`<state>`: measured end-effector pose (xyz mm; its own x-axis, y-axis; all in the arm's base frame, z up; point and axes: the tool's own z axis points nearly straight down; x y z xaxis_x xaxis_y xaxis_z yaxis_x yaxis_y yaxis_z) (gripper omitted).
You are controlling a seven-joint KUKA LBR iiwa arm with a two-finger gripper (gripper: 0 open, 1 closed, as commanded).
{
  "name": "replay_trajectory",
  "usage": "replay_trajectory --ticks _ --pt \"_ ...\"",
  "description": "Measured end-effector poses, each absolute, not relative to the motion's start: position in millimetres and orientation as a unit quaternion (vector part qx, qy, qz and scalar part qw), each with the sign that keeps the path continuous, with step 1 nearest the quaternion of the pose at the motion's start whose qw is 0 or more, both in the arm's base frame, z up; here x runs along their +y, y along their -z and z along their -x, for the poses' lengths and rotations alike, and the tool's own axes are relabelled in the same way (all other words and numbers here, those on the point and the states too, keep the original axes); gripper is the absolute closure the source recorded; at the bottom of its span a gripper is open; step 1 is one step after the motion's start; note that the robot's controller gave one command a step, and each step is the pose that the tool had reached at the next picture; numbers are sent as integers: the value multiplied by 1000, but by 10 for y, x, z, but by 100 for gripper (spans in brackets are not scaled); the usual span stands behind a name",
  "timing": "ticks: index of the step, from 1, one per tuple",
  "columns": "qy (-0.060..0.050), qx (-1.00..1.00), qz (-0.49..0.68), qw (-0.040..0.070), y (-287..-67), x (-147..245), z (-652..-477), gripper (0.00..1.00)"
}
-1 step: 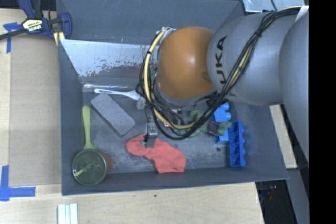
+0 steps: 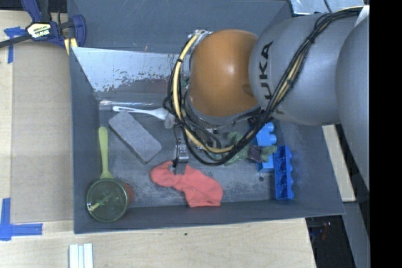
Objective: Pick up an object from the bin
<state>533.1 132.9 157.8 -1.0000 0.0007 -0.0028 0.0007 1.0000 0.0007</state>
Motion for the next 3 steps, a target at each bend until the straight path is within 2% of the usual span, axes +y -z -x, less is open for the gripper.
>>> replay_trajectory --ticks 1,2,3 --pt "-1 994 -109 3 -961 1065 -5106 0" --pt "0 996 -94 2 -838 1009 -5037 0" --pt "1 989 -146 -3 -1006 974 -4816 0"
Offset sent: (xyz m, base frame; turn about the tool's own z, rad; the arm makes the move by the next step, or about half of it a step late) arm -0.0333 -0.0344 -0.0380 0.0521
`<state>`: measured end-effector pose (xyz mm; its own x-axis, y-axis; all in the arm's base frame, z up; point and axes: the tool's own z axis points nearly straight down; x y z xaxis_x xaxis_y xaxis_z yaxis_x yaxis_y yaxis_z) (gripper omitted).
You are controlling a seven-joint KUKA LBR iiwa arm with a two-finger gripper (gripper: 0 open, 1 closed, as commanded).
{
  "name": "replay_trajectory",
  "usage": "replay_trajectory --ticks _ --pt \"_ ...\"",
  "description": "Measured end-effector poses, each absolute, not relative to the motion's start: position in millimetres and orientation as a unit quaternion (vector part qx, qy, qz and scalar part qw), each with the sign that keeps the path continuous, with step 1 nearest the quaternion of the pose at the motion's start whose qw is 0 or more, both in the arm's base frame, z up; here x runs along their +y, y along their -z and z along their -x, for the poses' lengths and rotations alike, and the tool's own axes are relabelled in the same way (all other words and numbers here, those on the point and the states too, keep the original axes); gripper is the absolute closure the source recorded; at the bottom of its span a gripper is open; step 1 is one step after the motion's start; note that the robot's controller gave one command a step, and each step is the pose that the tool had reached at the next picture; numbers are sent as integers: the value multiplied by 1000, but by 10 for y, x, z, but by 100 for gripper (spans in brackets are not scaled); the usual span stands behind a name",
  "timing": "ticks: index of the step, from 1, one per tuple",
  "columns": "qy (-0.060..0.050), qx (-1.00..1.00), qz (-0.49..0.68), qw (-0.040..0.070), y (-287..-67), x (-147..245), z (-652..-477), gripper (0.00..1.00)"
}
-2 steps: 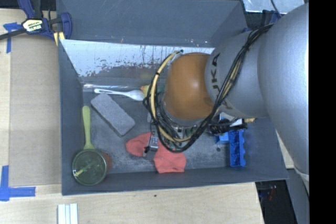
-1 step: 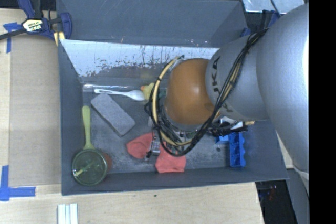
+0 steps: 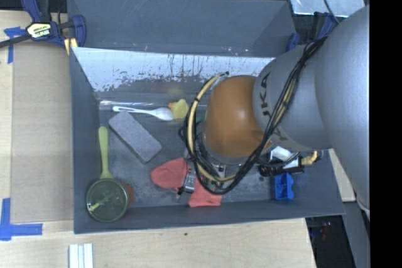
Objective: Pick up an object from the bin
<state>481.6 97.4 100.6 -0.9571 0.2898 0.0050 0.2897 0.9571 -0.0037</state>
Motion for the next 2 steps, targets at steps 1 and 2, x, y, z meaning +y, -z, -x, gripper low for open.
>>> replay_trajectory --ticks 1,2 --pt "-1 -987 158 1 -685 963 -4881 0" --pt "1 -967 254 -3 -710 1034 -4950 100"
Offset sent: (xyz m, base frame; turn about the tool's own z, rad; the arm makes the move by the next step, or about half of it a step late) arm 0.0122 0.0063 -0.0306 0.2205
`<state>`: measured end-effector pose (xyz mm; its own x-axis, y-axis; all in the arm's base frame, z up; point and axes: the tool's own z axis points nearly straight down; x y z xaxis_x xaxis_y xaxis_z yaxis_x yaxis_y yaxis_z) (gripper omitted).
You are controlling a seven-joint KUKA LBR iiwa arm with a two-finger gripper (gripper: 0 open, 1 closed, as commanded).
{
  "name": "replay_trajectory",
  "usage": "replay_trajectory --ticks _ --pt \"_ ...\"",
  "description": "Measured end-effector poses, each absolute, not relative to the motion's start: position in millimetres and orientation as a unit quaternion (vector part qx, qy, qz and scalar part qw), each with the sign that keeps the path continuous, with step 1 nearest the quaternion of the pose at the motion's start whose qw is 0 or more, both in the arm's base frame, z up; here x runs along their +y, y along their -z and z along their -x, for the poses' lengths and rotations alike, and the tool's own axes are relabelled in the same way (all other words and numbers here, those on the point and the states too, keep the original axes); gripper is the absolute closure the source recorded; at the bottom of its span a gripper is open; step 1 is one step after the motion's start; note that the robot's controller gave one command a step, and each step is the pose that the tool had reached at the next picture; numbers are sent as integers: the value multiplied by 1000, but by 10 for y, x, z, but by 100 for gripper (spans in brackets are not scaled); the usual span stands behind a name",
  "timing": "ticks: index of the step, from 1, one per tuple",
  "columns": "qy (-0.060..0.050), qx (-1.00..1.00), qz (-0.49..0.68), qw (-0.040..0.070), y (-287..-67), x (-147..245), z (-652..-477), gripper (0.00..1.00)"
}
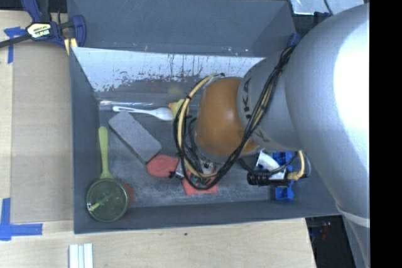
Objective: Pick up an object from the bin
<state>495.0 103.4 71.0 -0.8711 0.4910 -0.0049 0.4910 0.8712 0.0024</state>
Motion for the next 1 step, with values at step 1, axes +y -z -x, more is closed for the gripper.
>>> replay_trajectory --ticks 1 --pt "-1 967 -254 3 -711 1034 -4950 100"
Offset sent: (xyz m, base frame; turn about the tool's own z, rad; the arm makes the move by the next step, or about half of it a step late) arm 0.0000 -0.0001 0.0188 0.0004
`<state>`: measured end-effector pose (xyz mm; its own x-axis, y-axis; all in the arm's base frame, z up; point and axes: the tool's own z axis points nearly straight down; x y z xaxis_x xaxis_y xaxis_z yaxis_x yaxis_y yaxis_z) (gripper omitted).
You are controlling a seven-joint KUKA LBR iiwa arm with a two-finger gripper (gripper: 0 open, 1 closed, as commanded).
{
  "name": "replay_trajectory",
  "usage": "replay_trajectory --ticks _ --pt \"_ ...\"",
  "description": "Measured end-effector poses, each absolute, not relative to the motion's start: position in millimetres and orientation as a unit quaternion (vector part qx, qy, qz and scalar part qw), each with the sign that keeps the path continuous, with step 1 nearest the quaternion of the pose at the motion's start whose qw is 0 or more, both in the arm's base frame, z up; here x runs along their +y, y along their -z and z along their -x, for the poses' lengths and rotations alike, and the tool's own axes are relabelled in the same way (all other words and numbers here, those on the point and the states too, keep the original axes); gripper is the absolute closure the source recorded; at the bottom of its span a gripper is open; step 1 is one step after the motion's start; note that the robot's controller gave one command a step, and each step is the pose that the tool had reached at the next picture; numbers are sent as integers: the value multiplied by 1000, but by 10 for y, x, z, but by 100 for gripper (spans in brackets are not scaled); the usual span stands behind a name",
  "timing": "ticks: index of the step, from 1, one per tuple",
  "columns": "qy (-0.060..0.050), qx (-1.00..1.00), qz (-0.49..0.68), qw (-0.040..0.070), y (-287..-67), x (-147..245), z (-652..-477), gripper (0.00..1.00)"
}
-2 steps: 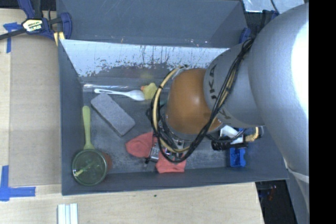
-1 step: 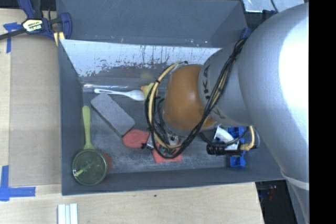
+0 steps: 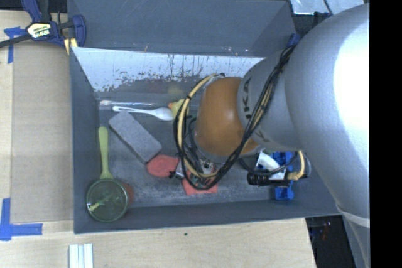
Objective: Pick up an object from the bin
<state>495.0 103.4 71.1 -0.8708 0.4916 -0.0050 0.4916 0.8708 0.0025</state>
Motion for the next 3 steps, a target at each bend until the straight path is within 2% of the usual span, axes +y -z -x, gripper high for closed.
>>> replay_trajectory --ticks 2,3 --pt "-1 967 -254 5 -889 1025 -4954 100" --pt "1 967 -254 1 -1330 1017 -4932 100"
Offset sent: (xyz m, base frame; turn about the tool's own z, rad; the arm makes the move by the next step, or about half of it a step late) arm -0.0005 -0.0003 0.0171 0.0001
